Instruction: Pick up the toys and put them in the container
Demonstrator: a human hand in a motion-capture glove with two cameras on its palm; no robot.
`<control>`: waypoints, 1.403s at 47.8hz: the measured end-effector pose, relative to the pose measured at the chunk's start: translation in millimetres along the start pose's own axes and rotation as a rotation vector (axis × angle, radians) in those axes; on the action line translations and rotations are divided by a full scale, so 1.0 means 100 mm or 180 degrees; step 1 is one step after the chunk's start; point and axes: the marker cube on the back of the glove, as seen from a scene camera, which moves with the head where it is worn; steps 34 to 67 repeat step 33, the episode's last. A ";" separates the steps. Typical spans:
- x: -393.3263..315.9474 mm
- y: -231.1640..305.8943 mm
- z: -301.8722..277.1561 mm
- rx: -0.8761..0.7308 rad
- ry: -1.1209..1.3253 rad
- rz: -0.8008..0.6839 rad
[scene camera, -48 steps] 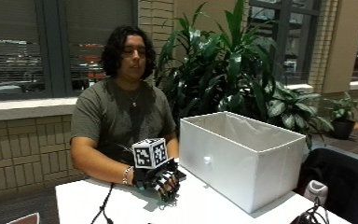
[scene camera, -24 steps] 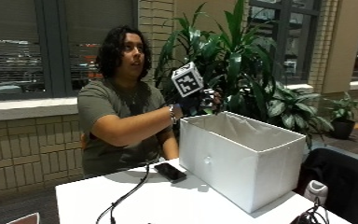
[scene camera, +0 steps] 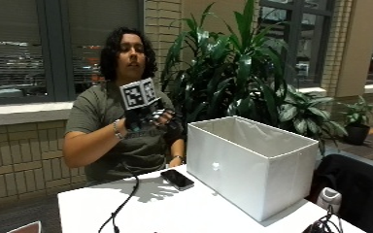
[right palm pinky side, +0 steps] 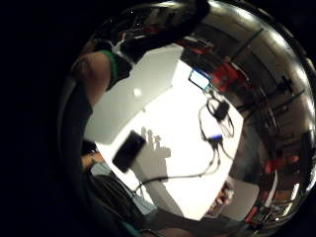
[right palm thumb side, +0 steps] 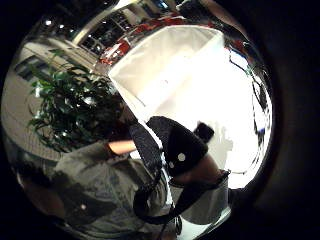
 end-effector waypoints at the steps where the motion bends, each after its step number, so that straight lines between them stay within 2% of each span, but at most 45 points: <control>1: 0.06 0.13 0.01 -0.0032 0.0047 0.0073; 11: 0.55 1.43 0.15 -0.0445 0.0073 0.0945; 20: 0.72 1.95 0.18 -0.0494 0.0286 0.1353; 67: 0.69 2.03 0.20 -0.0432 0.0360 0.1354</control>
